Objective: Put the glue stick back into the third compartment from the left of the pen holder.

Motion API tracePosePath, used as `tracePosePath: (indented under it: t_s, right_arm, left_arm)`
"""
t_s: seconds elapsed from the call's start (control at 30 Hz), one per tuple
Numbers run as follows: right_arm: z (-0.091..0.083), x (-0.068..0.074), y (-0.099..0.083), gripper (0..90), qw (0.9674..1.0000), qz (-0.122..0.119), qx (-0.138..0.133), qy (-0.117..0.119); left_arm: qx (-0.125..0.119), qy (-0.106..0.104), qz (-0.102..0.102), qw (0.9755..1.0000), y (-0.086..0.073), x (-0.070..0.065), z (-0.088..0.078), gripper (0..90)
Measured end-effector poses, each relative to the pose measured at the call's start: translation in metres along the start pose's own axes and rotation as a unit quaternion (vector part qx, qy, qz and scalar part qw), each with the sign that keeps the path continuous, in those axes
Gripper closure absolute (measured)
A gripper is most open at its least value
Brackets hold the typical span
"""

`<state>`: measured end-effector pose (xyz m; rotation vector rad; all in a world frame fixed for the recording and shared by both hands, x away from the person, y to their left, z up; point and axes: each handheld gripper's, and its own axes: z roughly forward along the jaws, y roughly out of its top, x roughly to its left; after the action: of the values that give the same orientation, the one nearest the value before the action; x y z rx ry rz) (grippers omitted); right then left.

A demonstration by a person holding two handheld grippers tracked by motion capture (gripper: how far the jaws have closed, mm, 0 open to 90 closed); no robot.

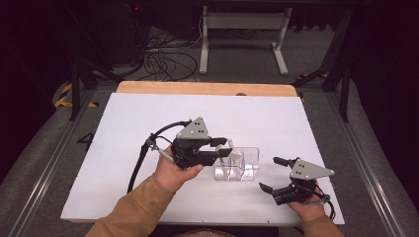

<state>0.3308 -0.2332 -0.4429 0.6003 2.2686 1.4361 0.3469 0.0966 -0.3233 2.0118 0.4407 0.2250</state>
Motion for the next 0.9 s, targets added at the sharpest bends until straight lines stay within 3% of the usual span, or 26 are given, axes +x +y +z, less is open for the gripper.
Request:
tracePosePath:
  t_s: [0.57,0.9]
  right_arm:
    - [-0.001,0.0,0.0,4.9,1.0,0.002,0.0,0.0]
    - [-0.001,0.0,0.0,4.9,1.0,0.002,0.0,0.0]
  left_arm:
    - [0.014,-0.018,0.003,0.9997,0.011,-0.004,0.04,64.9]
    - [0.023,-0.015,0.0,0.9996,0.011,-0.003,0.05,65.0]
